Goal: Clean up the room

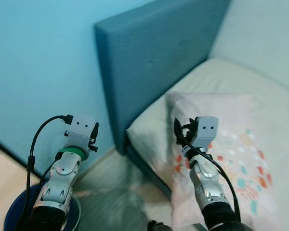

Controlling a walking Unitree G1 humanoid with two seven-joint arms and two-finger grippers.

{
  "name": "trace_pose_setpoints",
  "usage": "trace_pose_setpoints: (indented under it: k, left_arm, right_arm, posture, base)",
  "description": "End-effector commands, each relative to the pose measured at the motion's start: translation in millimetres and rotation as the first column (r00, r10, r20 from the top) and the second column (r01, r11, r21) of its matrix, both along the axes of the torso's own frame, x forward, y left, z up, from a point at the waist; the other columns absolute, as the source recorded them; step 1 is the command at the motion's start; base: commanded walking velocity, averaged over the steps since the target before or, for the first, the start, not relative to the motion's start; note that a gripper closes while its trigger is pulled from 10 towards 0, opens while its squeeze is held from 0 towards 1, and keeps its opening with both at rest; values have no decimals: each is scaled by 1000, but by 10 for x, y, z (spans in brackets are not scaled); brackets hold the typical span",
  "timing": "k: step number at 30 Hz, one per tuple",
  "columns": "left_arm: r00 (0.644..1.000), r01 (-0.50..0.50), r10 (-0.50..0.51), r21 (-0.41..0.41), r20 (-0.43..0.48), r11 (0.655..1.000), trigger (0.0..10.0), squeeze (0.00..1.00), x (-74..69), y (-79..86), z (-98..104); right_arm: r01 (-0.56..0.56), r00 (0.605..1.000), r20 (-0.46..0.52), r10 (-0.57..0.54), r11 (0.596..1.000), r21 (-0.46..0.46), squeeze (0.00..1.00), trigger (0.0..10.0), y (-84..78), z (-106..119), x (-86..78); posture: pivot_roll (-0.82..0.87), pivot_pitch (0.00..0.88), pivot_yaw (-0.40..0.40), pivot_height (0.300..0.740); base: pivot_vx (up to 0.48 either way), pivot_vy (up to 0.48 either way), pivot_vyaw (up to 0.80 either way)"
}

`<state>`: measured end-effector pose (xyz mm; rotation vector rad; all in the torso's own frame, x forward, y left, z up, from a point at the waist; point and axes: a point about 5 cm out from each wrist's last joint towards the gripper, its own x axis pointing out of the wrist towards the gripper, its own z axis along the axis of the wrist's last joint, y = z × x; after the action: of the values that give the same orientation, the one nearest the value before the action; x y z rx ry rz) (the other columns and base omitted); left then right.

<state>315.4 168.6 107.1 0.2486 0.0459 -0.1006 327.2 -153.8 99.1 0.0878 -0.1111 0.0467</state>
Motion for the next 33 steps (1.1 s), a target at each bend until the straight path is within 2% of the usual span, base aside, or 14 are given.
trace_pose_setpoints:
  k: [1, 33]
  left_arm:
    - [1000, -7, 7, -5, -31, 1000, 10000, 0, -35, 35, -71]
    - [1000, 1, -1, -2, -30, 1000, 10000, 0, -16, 27, -47]
  right_arm:
    - [-8, 1000, -23, 9, 999, 31, 0, 10000, 54, -49, -15]
    - [27, 999, -35, -24, 995, 97, 0, 10000, -1, -59, -10]
  posture:
    - [17, 36, 103, 740]
    - [12, 35, 111, 740]
  base:
    - [0, 0, -788]
    - [0, 0, -783]
